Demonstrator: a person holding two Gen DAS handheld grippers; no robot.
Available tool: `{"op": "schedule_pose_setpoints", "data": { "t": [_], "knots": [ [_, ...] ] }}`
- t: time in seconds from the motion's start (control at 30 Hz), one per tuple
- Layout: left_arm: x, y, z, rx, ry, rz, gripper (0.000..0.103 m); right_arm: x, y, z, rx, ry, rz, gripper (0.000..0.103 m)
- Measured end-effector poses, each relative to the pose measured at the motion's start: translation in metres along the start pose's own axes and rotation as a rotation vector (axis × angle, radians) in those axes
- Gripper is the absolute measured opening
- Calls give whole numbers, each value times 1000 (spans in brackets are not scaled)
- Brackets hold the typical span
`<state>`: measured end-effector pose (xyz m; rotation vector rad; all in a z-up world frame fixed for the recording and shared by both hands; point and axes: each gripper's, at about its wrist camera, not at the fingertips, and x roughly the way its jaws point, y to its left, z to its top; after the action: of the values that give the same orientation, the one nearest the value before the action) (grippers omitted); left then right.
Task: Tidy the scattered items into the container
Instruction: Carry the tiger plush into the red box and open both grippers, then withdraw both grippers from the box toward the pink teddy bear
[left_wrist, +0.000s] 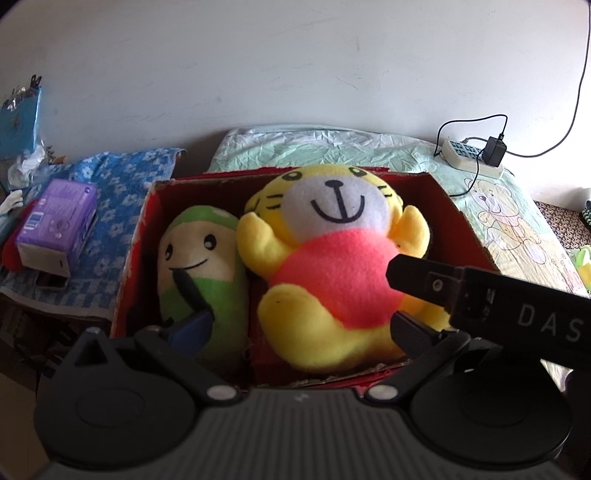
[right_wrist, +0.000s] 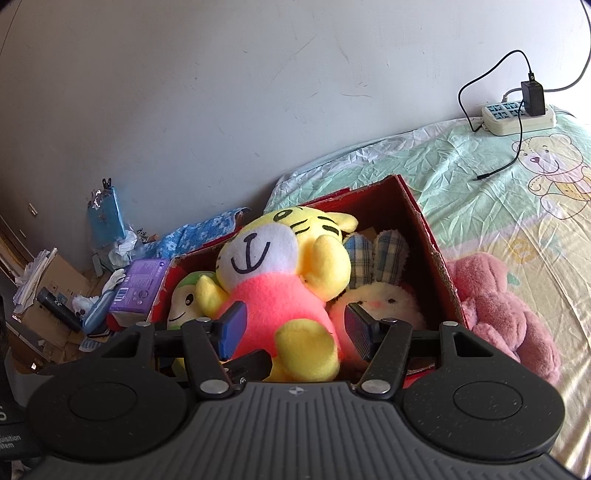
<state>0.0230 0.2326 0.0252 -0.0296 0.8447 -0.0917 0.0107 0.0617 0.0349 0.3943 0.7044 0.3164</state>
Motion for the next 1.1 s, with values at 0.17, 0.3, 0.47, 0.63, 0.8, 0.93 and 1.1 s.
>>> {"op": "schedule_pose_setpoints", "data": {
  "t": [0.17, 0.3, 0.47, 0.63, 0.8, 0.93, 1.1],
  "knots": [
    [-7, -7, -1, -14, -7, 48, 103, -6, -6, 2, -14, 11, 37, 62],
    [-10, -16, -3, -17, -9, 84, 103, -12, -10, 3, -25, 20, 67, 62],
    [-12, -29, -6, -39, 1, 135, 103, -22, -18, 5, -55, 16, 88, 63],
    [-18, -37, -6, -63, -6, 185, 103, -36, -30, 9, -96, -3, 84, 66],
    [-31, -49, -9, -57, -47, 205, 103, -54, -55, 12, -125, -29, 63, 69],
    [-48, -66, -15, -43, -117, 139, 103, -64, -89, 12, -99, -29, 13, 69],
    [-58, -112, -31, 83, -172, -2, 102, -62, -148, 11, 10, 29, -87, 69]
  ]
}}
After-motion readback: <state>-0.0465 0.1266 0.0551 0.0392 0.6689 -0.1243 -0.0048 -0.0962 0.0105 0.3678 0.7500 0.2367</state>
